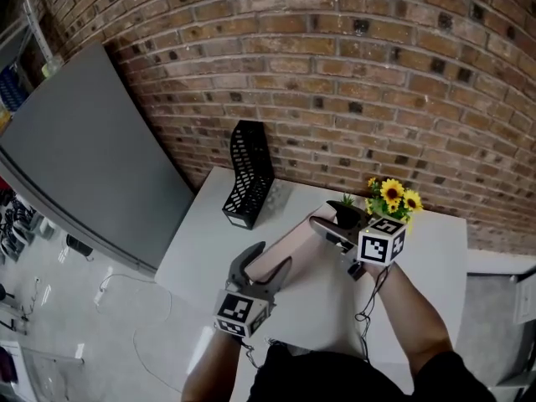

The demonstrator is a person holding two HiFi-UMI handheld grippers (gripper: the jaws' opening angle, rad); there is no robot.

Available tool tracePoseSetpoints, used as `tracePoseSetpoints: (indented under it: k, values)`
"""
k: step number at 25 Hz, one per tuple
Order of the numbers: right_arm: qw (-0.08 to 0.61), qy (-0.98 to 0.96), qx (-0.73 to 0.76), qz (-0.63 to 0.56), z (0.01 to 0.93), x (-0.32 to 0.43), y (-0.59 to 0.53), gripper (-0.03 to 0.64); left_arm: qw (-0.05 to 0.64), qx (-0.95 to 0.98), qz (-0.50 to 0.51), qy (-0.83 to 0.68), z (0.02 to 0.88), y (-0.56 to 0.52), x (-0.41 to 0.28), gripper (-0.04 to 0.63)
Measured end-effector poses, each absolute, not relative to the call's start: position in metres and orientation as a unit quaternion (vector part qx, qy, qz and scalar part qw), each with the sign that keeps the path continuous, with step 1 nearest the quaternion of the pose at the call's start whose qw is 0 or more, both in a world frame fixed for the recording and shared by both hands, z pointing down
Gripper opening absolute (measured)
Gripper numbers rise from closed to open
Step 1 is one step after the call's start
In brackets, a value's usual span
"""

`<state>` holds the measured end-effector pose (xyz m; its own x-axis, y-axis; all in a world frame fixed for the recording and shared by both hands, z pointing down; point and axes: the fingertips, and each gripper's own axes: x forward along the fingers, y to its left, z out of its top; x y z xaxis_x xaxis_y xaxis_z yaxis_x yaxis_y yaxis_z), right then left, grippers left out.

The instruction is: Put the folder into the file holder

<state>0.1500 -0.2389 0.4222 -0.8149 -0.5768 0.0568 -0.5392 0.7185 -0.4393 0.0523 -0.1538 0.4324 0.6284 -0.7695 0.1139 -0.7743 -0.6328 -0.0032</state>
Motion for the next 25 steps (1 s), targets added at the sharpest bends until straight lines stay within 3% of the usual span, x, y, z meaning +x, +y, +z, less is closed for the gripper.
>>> tracePoseSetpoints:
  k: [6,12,16,25]
  values:
    - [0.024,0.927,-0.313,-0.203,0.42,0.15,-0.238,0.313,0.021,0.894,0.053,-0.445,0.431,-0.146,0.055,0.253]
    - [-0.018,0.929,-0.361,-0.086,0.398,0.149,-0.231,0.261,0.033,0.872,0.038,-0.487,0.424,-0.136,0.046,0.235]
    - [-0.019,0.919,-0.391,-0.037,0.378,0.154,-0.225,0.005,0.031,0.855,0.023,-0.517,0.406,-0.129,0.033,0.233]
    - [-0.016,0.925,-0.378,-0.035,0.366,0.14,-0.211,0.003,0.023,0.812,0.008,-0.583,0.358,-0.119,-0.005,0.232]
